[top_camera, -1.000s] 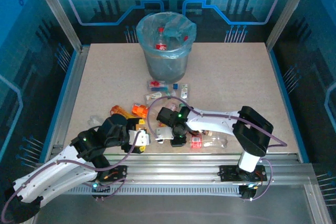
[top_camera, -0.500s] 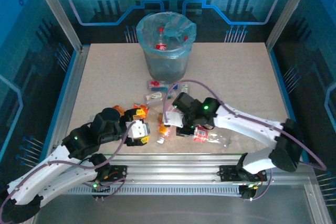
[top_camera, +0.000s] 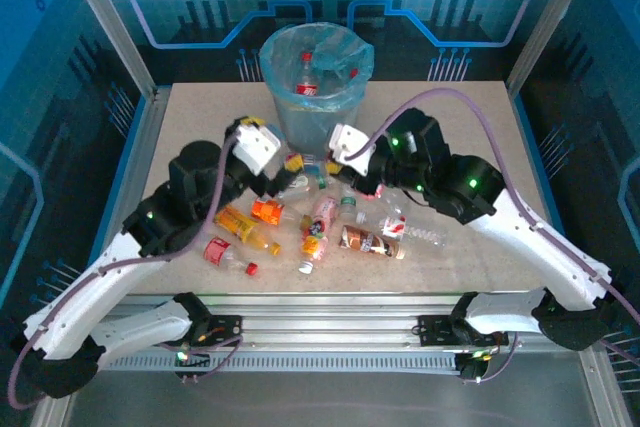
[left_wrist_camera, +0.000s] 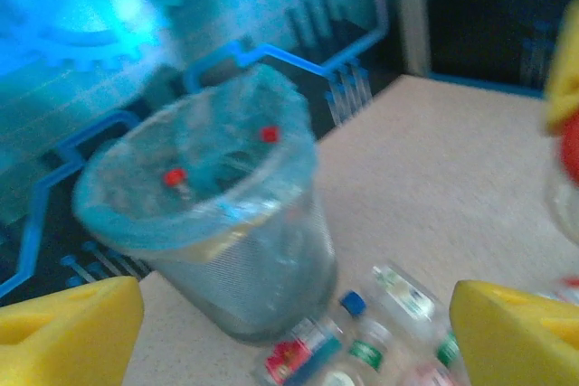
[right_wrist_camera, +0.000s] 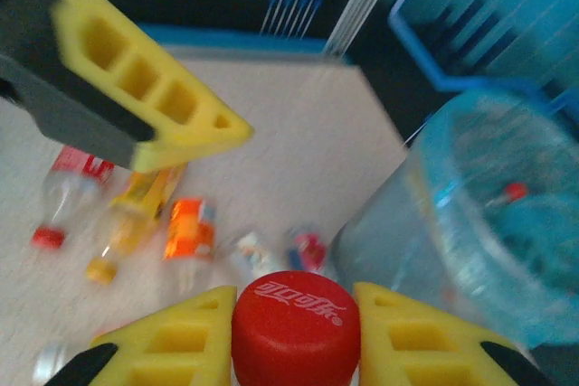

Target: Put the plastic bottles in the bin

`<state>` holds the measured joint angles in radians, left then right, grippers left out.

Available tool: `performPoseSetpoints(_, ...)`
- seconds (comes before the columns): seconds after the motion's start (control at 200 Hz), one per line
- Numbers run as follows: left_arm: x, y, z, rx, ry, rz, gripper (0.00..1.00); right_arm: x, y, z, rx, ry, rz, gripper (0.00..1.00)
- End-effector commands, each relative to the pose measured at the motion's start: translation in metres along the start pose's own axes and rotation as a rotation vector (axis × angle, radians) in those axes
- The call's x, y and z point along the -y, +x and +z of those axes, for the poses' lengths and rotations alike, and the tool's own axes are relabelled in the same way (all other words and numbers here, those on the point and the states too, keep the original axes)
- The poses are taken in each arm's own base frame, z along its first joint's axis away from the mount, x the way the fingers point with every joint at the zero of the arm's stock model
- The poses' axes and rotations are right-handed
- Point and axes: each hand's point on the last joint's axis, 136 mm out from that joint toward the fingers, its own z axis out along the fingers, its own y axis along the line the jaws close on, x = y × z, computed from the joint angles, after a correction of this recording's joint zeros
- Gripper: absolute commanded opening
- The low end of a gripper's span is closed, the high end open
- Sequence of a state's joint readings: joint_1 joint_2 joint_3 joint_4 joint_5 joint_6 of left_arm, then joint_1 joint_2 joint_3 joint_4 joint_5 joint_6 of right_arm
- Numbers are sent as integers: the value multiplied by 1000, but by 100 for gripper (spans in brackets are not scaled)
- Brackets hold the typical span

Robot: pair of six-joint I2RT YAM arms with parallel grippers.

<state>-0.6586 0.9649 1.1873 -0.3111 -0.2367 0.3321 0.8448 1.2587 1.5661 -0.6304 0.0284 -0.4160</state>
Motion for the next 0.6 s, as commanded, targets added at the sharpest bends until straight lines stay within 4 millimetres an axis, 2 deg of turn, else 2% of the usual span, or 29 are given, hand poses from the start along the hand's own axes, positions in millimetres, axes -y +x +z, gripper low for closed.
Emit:
performPoseSetpoints(0.0,-45,-22,1,49,-145,-229,88,40,-52,-4,161,124,-26,5)
performPoseSetpoints(0.085,-70,-24,4,58,-199,-342,88,58,-77,-6,229,168,-29,4)
performPoseSetpoints(0.15,-79,-27,9,62,-199,-393,88,71,-95,-6,279,203,-39,4)
performPoseSetpoints(0.325,-84,-33,23,60,-172,-453,88,110,-135,2,397,281,-41,4)
performPoseSetpoints(0.43,-85,-31,33,50,-165,-462,88,134,-156,8,458,311,-34,3)
performPoseSetpoints(0.505,-86,-27,39,44,-164,-457,88,153,-162,24,480,332,-28,2)
performPoseSetpoints(0.525,-87,-26,40,42,-163,-456,88,159,-166,23,497,344,-25,2)
performPoseSetpoints(0.58,-88,-22,44,30,-160,-453,88,173,-164,41,505,343,0,2)
performPoseSetpoints(0.595,-89,-20,45,27,-161,-451,88,177,-167,41,517,343,5,2)
